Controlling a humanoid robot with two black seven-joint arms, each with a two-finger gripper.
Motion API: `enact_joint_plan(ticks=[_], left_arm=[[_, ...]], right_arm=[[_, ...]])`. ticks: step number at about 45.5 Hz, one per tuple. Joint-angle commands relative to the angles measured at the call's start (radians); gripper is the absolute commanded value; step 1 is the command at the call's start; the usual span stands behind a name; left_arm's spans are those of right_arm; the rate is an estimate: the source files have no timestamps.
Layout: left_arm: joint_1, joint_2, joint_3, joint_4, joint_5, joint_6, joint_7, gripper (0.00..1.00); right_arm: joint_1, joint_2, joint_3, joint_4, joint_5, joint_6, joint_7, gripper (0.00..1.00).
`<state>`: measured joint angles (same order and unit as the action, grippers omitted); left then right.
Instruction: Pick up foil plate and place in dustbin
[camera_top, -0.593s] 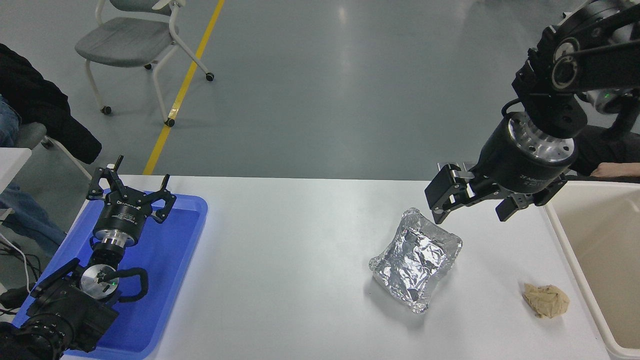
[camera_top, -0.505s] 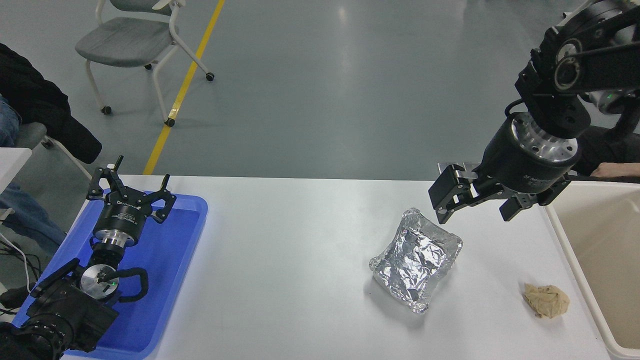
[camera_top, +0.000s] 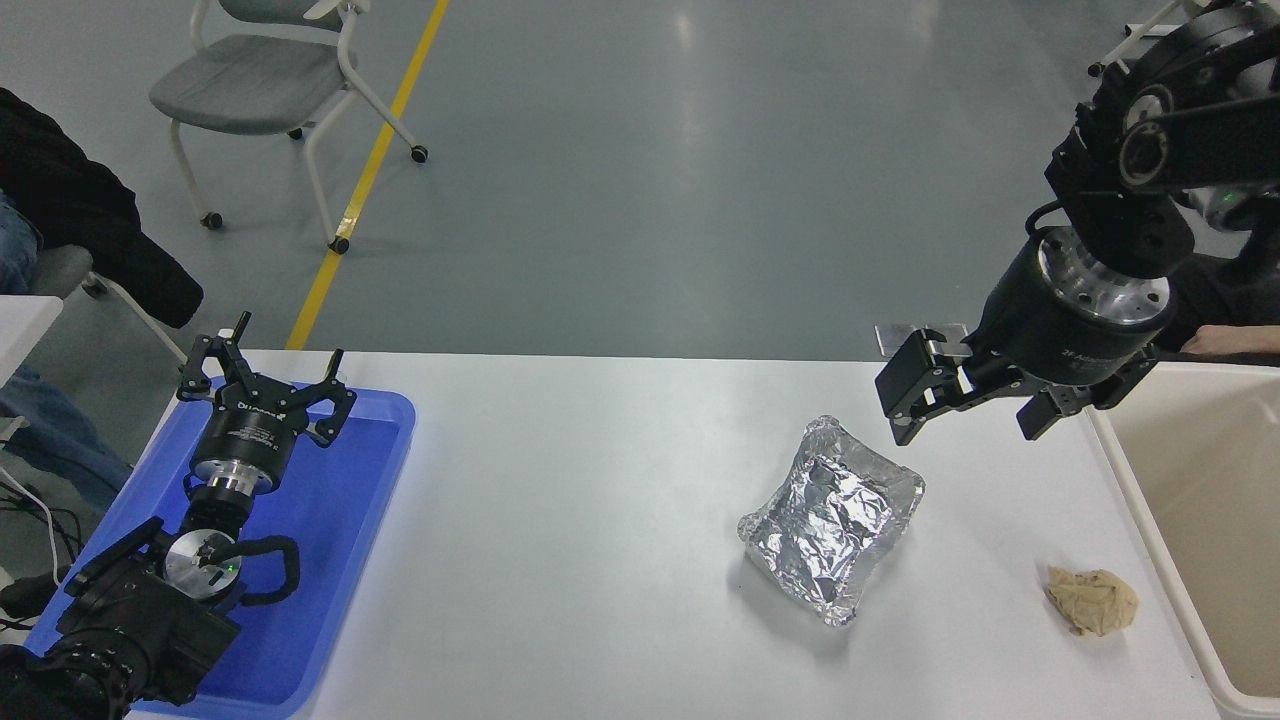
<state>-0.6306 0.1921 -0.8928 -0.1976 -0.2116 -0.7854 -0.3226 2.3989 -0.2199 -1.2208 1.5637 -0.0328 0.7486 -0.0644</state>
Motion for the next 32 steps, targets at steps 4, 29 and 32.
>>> enact_joint_plan(ticks=[4, 29, 32], left_arm=[[0.000, 0.000, 0.000, 0.000, 0.000, 0.000, 0.000, 1.00], [0.000, 0.000, 0.000, 0.000, 0.000, 0.000, 0.000, 1.00], [-0.001, 0.000, 0.000, 0.000, 0.000, 0.000, 0.000, 1.00]], right_arm=[[-0.122, 0.031, 0.006, -0.111, 0.002, -0.008, 0.000, 1.00], [-0.587, -0.058, 0.144, -0.396, -0.003, -0.158, -0.008, 1.00], [-0.645, -0.073, 0.182, -0.436, -0.006, -0.170, -0.011, 1.00]])
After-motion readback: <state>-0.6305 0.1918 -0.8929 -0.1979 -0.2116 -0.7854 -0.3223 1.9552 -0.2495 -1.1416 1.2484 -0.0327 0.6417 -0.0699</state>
